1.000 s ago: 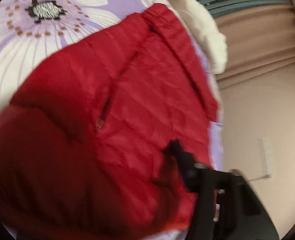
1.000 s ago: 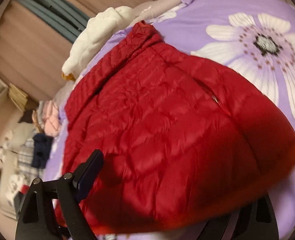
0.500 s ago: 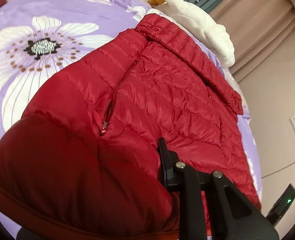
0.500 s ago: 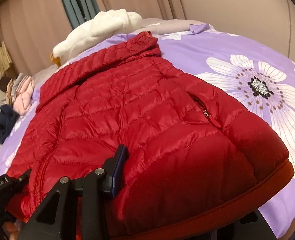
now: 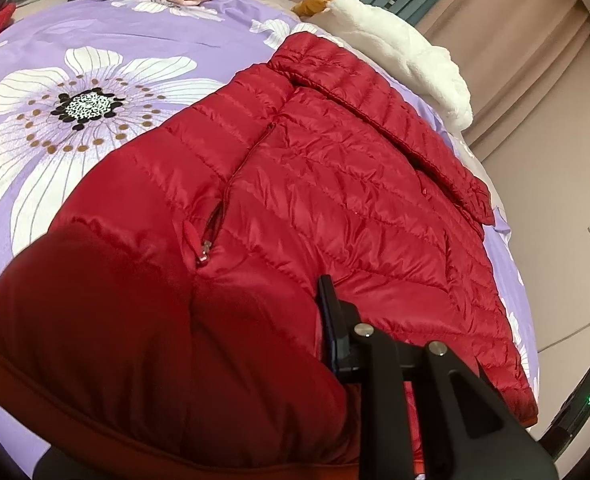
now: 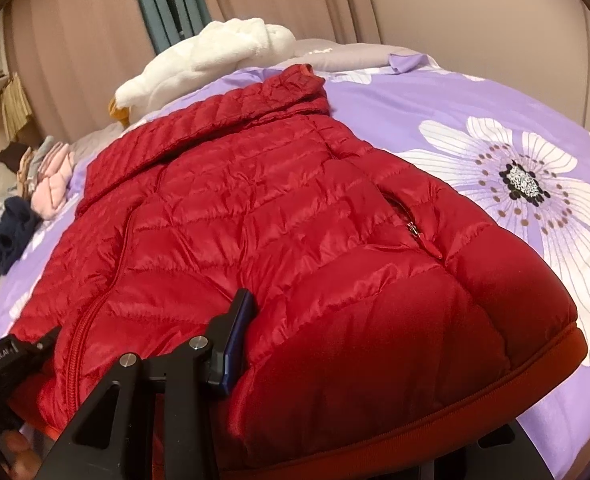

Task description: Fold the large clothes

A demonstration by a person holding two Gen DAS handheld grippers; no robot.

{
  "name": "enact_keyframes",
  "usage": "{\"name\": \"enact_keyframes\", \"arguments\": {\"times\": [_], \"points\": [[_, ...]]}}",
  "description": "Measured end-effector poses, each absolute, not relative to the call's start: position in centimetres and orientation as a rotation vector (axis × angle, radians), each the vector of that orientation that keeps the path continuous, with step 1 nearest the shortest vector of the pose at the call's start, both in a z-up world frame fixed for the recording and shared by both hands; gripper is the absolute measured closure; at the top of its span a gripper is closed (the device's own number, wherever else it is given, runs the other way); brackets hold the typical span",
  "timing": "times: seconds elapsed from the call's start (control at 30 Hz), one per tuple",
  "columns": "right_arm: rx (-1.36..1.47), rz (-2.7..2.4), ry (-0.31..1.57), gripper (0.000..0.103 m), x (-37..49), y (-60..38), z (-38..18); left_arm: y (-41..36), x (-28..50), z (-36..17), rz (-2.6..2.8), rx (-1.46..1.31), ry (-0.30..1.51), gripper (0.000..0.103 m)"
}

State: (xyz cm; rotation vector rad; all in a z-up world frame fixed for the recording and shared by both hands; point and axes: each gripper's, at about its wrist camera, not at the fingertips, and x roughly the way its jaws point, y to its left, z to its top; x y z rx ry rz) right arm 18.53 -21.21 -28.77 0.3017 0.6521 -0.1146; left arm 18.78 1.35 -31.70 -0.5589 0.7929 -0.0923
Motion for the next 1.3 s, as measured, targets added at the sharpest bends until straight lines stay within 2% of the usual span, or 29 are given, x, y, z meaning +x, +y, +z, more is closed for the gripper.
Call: {"name": "enact_keyframes", "arguments": {"times": [0.63, 0.9, 1.1, 1.3], "points": [[0.295, -0.111, 0.64, 0.062, 18.3, -21.2, -28.9, 1.2, 18.7, -31.9, -0.096, -0.537, 0.774, 0.079], [0.247, -0.102, 0.703, 0.062, 19.1, -20.9, -28.1, 0.5, 18.7, -31.0, -0.04, -0.481, 0.795, 0.082], [0.329, -0.06, 0.748, 0.078, 18.8, -21.7, -27.0, -0.1, 17.7, -29.6, 0.007, -0.375, 0.758, 0.083], [0.326, -0.04, 0.717, 0.084, 17.7, -21.1, -25.6, 0.1, 17.1, -28.1, 0.03, -0.32, 0.716, 0.085]]}}
